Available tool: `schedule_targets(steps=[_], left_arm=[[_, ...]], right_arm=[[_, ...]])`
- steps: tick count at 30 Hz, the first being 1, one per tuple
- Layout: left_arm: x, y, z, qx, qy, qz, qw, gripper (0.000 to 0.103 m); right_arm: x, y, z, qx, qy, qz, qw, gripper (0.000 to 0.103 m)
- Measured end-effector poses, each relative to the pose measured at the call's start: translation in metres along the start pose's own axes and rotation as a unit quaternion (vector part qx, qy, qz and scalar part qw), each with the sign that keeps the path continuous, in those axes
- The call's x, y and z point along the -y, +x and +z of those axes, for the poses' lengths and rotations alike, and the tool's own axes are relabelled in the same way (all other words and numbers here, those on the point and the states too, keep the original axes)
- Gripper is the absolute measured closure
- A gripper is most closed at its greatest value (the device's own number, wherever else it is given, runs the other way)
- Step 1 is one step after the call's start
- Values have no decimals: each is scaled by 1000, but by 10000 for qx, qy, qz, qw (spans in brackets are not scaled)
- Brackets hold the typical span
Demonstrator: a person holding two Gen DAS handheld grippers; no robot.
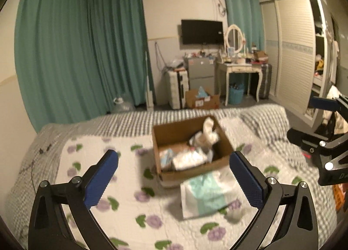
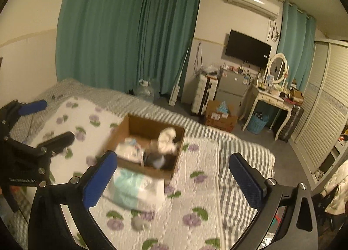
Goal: Organize soft objects
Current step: 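Lower the cloth and tissue pack into the box and open both tools, then grasp the white plastic bottle with the right tool while the left grasps the cleaning towel pack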
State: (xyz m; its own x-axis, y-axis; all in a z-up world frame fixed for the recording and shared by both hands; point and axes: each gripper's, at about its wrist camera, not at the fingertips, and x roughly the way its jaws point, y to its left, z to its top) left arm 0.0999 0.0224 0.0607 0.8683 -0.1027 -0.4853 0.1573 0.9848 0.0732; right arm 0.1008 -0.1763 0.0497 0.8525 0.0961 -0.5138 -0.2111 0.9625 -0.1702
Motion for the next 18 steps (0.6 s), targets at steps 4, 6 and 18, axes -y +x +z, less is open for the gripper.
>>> schedule_targets(steps=[4, 6, 18], left_arm=[[-1, 29, -35, -354, -205, -13, 9992, 0], [-2, 51, -54, -576, -253, 15, 9980, 0], [-1, 120, -150, -1633, -310, -327, 9855, 0]], right_arm=[[-10, 45, -48, -501, 54, 146, 9986, 0], [-14, 71, -69, -806, 59, 196, 9965, 0], [-46, 173, -166, -2296, 7, 954, 9686, 17]])
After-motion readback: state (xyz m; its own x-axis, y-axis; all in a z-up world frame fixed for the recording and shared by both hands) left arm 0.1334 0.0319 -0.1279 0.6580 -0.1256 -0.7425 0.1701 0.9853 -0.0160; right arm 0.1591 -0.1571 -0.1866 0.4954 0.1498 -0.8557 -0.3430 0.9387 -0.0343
